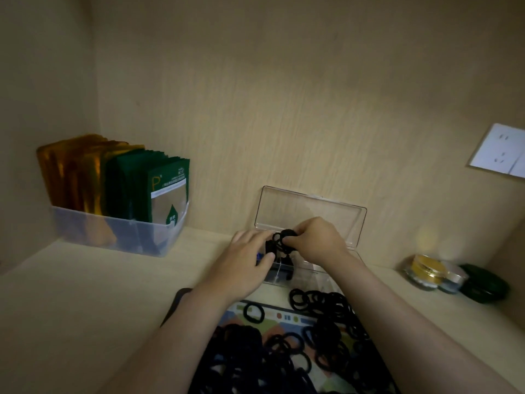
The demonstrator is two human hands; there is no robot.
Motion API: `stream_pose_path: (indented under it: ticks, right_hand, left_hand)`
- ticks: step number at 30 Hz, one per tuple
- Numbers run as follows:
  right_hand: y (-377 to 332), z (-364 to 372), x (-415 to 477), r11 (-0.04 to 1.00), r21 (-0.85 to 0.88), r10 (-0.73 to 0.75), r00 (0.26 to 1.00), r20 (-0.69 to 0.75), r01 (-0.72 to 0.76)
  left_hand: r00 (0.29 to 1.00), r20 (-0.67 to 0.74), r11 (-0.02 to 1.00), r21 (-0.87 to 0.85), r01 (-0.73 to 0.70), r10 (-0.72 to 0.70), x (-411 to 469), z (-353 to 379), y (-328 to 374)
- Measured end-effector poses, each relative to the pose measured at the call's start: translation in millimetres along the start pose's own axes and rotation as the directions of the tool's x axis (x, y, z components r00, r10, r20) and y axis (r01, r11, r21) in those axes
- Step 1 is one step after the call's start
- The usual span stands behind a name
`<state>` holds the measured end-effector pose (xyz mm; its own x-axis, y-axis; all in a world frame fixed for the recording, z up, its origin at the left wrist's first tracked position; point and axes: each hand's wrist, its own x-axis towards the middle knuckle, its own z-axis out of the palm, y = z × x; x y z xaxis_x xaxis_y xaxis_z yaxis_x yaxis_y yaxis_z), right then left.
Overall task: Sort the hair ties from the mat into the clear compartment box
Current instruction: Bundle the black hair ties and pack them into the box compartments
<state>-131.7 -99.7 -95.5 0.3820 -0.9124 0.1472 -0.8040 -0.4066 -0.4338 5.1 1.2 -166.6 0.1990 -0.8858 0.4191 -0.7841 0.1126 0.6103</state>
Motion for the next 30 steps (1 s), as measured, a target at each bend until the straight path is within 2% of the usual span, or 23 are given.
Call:
stream_pose_path:
  ticks: [3,8,13,15,19,23,26,30]
  right_hand:
    - [-5,4,3,0.975,-0.223,-0.004,1.0,0.014,0.007]
    - [-9,17,10,0.905,-0.421,-0.024,0.995,0.099,0.064]
    - [-4,4,14,0.914,-0.373,-0.059,0.96,0.272,0.161]
    - [0,-4,11,0.93,-0.316,-0.09,0.95,0.298,0.187]
    - [1,-13,-6,0.937,-0.226,-0.231,0.958,0.169,0.266]
    - [2,0,-18,0.852,-0.362,-0.325,0.924,0.199,0.378]
    - [4,0,-20,0.834,-0.392,-0.342,0.921,0.188,0.39]
    - [4,-18,-31,0.871,-0.3,-0.39,0.919,0.062,0.39]
  left_hand:
    - [1.0,-0.008,1.0,-0.002,-0.028,0.028,0,2,-2]
    - [0.998,0.007,0.998,0.02,-0.064,0.064,2,5,-4]
    - [0.998,0.024,0.997,0.062,-0.053,0.052,2,4,-1]
    - [0.998,0.023,0.997,0.057,-0.052,0.05,3,4,0]
    - [0.998,0.029,0.998,0.045,-0.052,0.051,3,5,-1]
    - [0.998,0.027,0.998,0.009,-0.056,0.056,2,3,1]
    - [0.998,0.041,0.998,0.041,-0.056,0.055,1,-1,4]
    - [0.997,0.042,0.996,0.065,-0.066,0.063,-2,-11,11]
